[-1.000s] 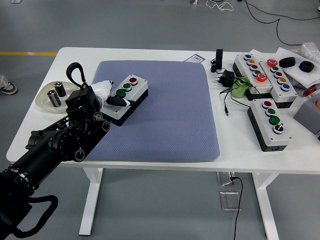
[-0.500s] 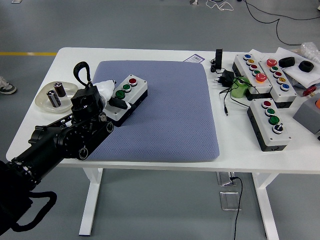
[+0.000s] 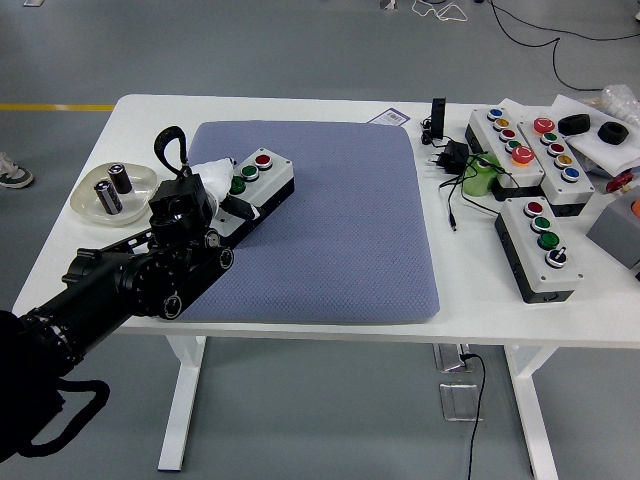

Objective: Pick up the button,place it on the desk,press the button,press the button

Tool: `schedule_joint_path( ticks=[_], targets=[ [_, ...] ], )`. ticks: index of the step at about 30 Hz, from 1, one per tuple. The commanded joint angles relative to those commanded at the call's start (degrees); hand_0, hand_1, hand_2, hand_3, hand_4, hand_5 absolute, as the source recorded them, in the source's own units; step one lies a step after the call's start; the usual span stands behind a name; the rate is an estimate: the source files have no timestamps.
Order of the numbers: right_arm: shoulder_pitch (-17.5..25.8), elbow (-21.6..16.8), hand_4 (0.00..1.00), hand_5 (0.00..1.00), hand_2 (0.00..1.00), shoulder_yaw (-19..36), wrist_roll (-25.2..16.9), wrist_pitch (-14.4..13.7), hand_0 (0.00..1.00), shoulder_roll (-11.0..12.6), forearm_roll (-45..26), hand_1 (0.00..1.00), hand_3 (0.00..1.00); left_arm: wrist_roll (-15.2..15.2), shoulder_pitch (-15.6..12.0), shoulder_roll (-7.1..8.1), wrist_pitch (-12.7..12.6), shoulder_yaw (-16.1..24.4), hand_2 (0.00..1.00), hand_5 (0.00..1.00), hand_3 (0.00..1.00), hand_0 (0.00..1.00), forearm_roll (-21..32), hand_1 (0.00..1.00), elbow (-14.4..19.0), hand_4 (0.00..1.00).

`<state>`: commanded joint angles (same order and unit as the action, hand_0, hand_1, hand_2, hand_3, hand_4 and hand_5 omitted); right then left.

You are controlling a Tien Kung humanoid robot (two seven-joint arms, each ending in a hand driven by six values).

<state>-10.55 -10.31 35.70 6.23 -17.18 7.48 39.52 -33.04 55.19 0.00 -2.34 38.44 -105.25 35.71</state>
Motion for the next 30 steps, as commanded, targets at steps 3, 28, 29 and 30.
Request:
schedule_joint_path(
  ticks=[3, 28, 29, 30],
  targets=[
    [0.0, 0.0, 0.252, 0.252, 0.599, 0.2, 0.0, 0.0, 0.65, 0.0, 0.2, 0.566, 0.637, 0.7, -0.1, 0.0, 0.6, -0.5, 0.404, 0.002, 0.659, 0.44, -0.3, 0.417, -0.1, 0.634],
    [-0.2, 0.0, 0.255, 0.252, 0.597, 1.4, 0.1, -0.1, 0.651, 0.0, 0.9, 0.565, 0.638, 9.2, -1.3, 0.0, 3.4, 1.5, 0.163, 0.002, 0.308, 0.219, -6.3, 0.172, 9.3, 0.507],
    [-0.3, 0.0, 0.255, 0.252, 0.597, 1.4, 0.1, -0.1, 0.651, -0.1, 0.9, 0.565, 0.638, 10.6, -1.4, 0.0, 3.5, 1.5, 0.163, 0.002, 0.308, 0.219, -6.1, 0.172, 10.1, 0.507],
    [-0.3, 0.0, 0.255, 0.252, 0.597, 1.5, 0.1, -0.1, 0.651, -0.1, 0.9, 0.565, 0.638, 12.7, -1.5, 0.36, 3.8, 1.5, 0.163, 0.002, 0.308, 0.219, -5.5, 0.172, 11.0, 0.507]
  ],
)
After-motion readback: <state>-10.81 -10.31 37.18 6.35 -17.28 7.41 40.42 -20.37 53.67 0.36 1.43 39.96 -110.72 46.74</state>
